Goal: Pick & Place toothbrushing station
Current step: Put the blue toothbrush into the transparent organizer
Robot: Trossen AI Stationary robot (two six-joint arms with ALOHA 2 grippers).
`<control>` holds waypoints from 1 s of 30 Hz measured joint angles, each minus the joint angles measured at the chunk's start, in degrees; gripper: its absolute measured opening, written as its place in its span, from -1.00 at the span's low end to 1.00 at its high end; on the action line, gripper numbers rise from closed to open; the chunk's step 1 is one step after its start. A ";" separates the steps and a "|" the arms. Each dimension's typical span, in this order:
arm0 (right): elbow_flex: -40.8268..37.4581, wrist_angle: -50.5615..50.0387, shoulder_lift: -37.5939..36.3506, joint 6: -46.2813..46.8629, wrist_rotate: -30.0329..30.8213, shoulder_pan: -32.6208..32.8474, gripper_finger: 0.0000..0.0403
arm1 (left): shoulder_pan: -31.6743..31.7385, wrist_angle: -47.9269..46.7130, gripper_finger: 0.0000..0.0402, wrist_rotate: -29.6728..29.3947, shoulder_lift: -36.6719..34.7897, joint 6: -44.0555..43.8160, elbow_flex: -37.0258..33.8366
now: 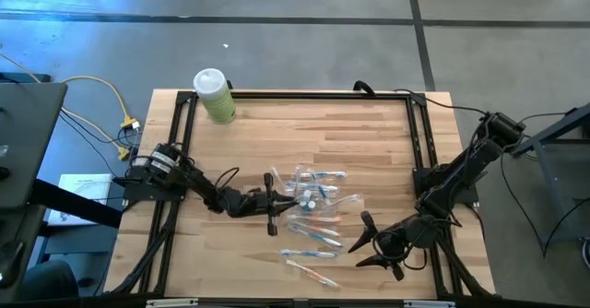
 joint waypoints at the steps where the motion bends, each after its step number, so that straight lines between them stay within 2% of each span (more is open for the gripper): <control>1: 0.00 0.00 0.00 0.00 0.00 0.00 -0.14 | -0.04 -0.06 -0.94 -0.15 0.49 -0.12 0.00; 9: 0.00 -0.04 0.00 -0.02 0.00 0.00 -0.14 | 0.22 0.07 -0.92 -2.53 3.45 -4.72 -0.04; 14: 0.00 -0.06 0.00 -0.02 0.03 0.00 -0.14 | 0.19 0.08 -0.90 -6.95 3.45 -4.89 -0.04; 21: 0.00 -0.14 0.00 -0.03 0.15 0.00 -0.14 | -0.42 -1.51 -0.89 -7.26 3.45 -7.20 -0.04; 27: 0.00 -0.36 0.00 -0.04 0.17 0.00 -0.14 | -1.32 -1.87 -0.88 -8.17 3.45 -6.64 -0.02; 30: 0.00 -0.46 0.00 -0.04 0.19 0.00 -0.14 | -2.44 -2.10 -0.79 -11.70 3.45 -4.42 -0.02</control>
